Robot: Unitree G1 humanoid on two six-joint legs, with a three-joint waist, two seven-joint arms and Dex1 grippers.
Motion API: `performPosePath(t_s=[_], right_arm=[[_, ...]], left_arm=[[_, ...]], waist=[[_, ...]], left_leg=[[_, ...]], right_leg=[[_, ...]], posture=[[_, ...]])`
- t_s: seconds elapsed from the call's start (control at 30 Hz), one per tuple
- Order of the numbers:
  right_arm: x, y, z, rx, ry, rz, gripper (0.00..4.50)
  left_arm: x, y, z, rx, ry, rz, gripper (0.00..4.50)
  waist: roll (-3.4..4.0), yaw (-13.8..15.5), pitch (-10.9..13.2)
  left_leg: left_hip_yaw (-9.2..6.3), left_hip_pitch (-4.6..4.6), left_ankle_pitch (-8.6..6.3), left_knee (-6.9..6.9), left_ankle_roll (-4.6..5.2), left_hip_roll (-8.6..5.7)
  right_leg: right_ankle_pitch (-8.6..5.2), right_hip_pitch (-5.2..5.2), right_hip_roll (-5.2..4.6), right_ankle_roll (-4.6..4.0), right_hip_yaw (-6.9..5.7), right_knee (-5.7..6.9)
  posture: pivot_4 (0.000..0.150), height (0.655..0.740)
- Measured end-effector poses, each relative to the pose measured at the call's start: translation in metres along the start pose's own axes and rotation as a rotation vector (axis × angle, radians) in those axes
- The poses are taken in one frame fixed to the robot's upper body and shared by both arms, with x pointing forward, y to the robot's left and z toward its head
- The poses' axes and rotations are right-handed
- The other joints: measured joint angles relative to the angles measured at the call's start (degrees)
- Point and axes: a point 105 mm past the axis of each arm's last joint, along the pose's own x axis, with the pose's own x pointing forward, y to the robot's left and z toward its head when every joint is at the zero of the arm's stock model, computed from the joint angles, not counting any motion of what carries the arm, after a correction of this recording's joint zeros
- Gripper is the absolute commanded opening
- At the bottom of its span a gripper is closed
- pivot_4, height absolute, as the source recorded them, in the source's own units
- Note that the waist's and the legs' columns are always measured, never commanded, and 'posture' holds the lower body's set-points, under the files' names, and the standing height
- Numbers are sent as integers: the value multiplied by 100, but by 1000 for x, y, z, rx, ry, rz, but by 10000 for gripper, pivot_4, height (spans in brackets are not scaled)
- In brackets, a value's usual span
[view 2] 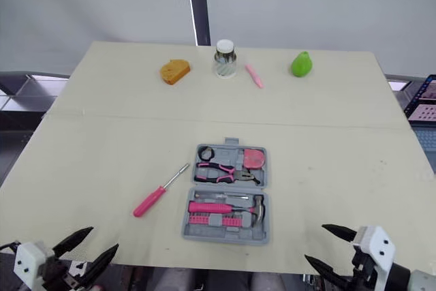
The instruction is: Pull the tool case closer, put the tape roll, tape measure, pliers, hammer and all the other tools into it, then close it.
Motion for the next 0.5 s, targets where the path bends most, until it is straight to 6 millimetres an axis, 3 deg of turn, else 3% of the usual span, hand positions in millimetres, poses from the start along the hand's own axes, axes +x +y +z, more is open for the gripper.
performPosePath(t_s=[0.23,0.5], right_arm=[[8,-9,39,-123,-101,10,45000],[23,-12,60,-171,-162,50,45000]], left_arm=[[2,0,30,45,-37,-48,44868],[4,6,33,97,99,-47,44868]], waist=[[-2,26,-2],[-3,32,-1]], left_leg=[[0,-1,7,4,-6,-1],[2,0,9,12,-5,-4]], right_leg=[[2,2,0,5,-3,1],[4,3,9,8,-6,16]], posture=[[1500,7159],[1500,7159]])
